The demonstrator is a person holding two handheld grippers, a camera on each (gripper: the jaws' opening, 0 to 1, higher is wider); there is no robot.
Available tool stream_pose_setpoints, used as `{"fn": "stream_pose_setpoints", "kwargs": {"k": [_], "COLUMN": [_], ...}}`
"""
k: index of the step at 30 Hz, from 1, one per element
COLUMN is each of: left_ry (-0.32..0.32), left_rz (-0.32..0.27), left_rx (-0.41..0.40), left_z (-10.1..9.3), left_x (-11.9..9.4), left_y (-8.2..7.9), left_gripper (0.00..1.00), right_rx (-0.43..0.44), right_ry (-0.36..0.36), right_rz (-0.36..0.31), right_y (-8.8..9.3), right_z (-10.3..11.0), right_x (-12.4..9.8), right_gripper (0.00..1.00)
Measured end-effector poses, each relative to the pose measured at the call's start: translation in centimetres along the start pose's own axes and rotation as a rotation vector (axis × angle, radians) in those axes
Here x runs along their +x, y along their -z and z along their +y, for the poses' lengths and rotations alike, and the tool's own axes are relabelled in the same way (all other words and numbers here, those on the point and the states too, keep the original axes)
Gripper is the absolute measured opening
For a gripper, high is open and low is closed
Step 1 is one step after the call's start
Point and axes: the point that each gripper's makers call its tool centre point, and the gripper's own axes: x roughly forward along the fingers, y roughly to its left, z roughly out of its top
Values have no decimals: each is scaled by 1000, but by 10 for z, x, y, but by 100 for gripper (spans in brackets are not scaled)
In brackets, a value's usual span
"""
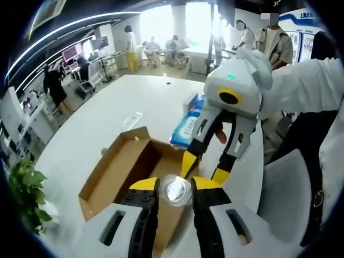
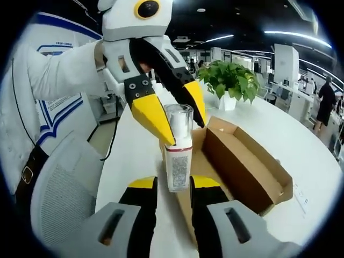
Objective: Operate the shoe box by opening the lid, removing the specified soft item, and placing it in the target area until the item is outside and the box remains undamaged.
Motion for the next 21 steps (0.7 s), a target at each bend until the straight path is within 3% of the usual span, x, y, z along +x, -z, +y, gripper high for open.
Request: {"fn": "stream_pose_setpoints", "kwargs": {"k": [8,21], "left_ry": [10,58], "left_rz": [-4,-7], "left_rx": [23,66], "left_z": [3,-14], "left_x": [5,32], "left_y": [-19,-50], "left_gripper": [22,22], "right_rx": [16,50], "right_ry": [-2,15], "right_rz": [-31,4], "right_y": [7,48], "right_z": [25,70], "right_x": [-17,-16], "right_gripper": [21,20]}}
